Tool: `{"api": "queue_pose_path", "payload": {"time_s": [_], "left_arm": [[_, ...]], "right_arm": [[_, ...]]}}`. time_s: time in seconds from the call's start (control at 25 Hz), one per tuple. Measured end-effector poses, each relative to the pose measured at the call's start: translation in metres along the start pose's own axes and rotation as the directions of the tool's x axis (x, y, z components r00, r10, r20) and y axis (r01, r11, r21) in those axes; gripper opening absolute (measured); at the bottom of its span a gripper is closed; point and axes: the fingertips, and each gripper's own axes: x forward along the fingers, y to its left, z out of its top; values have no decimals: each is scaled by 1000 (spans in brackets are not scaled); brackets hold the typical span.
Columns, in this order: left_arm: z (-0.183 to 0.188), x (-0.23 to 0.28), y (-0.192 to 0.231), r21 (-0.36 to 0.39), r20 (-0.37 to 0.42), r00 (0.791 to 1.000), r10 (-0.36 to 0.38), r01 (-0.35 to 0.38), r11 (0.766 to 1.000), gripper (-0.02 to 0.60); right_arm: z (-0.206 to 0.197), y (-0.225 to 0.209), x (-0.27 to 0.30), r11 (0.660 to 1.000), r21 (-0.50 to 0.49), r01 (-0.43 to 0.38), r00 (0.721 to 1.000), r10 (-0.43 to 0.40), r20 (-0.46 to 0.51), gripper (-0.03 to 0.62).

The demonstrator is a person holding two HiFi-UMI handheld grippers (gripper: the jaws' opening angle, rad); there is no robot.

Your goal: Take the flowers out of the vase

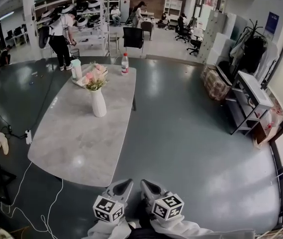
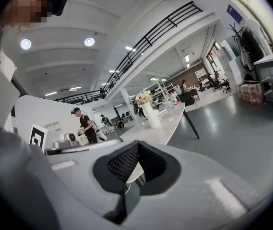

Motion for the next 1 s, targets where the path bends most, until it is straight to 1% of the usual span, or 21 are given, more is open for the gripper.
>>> {"api": "queue_pose_path", "payload": {"time_s": [0.32,0.44,0.64,0.8,1.0], "left_arm": [[20,56,33,-14,8,999,47,-47,999,3],[31,78,40,-3,13,997,72,-72,997,3],[39,110,57,-7,18,994,105,-105,994,3],[44,141,60,-14,17,993,118,-118,993,3],[52,172,67,-15,35,990,137,-136,991,3]], "right_arm": [[36,-41,49,998,-9,-69,997,69,-25,-2],[50,-61,61,996,-5,-93,995,93,-33,-2],[66,-92,80,993,0,-114,992,114,-43,-2],[81,-122,88,992,7,-123,991,123,-49,-2],[97,-154,101,990,2,-142,988,142,-56,-1]]}}
